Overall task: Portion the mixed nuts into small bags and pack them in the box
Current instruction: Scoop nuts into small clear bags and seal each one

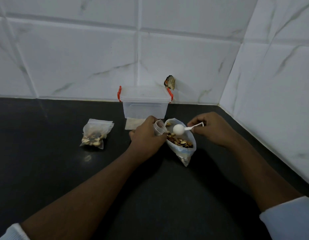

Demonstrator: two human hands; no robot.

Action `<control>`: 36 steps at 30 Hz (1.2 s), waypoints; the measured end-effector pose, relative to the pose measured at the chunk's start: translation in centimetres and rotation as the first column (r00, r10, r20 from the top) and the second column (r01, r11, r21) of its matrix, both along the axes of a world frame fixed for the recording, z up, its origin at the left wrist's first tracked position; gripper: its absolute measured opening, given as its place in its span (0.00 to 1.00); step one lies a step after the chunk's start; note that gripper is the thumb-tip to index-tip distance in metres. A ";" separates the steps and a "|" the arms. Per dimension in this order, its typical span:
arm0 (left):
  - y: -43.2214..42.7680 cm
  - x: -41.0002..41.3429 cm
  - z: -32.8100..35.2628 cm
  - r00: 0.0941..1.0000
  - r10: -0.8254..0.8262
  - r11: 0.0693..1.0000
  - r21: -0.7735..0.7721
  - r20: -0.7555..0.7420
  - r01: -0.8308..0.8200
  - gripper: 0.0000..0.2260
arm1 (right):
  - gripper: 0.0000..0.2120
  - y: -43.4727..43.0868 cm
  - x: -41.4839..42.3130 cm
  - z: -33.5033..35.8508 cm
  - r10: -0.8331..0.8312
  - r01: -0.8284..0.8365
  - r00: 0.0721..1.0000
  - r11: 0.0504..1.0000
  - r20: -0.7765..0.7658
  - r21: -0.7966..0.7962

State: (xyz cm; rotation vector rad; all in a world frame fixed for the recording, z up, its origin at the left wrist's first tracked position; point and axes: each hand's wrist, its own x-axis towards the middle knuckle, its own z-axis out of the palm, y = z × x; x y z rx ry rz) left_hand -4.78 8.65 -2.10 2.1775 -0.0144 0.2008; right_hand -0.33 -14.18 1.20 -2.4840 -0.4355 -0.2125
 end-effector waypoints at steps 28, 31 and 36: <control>-0.1 0.1 0.1 1.000 0.027 0.999 0.043 -0.015 -0.026 0.16 | 0.07 -0.6 -0.2 0.3 -0.015 0.020 0.999 0.995 0.051 -0.095; -0.1 0.0 0.1 0.999 0.030 0.998 0.047 -0.014 -0.029 0.16 | 0.08 0.2 -0.3 0.0 0.005 -0.006 1.000 0.988 -0.012 -0.151; -0.1 -0.1 0.3 0.999 0.031 0.999 0.038 -0.017 -0.031 0.18 | 0.09 0.1 -0.6 0.5 0.001 0.001 1.000 0.993 0.016 -0.120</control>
